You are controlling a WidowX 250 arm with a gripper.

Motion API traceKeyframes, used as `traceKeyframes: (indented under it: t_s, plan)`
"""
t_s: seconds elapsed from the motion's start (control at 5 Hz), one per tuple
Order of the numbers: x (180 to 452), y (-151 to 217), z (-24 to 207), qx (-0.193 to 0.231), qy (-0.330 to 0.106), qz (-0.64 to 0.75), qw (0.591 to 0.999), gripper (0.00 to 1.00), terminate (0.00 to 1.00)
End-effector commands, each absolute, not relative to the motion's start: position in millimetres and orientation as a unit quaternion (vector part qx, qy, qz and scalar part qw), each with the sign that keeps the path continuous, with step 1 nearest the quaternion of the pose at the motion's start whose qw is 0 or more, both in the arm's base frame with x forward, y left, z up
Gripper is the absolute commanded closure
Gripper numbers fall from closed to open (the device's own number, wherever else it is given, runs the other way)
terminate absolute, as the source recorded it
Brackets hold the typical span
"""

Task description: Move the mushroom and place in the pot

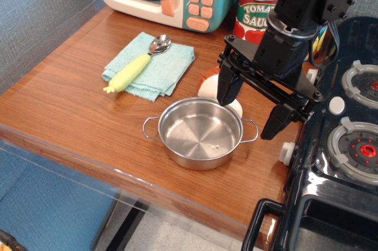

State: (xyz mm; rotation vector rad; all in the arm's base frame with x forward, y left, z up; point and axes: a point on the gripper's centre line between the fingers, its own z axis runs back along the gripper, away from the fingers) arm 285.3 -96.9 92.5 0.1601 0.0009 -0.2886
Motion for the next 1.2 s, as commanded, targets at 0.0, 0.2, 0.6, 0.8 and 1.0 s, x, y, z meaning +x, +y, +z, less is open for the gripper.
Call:
traceKeyframes:
  t_s: [0.0,0.2,0.6,0.8,1.0]
  plan:
    - [285,-97,92,0.08,0.0,-0.144,0.986,0.0,0.0]
    - [308,-76,91,0.073,0.001,-0.114,0.991,0.0,0.0]
    - [347,-45,97,0.065,-0.01,-0.06,0.996,0.0,0.0]
    - [362,-23,95,0.073,-0.012,-0.032,0.997,0.0,0.0]
    - [367,-4,93,0.083,-0.01,-0.006,0.997,0.0,0.0]
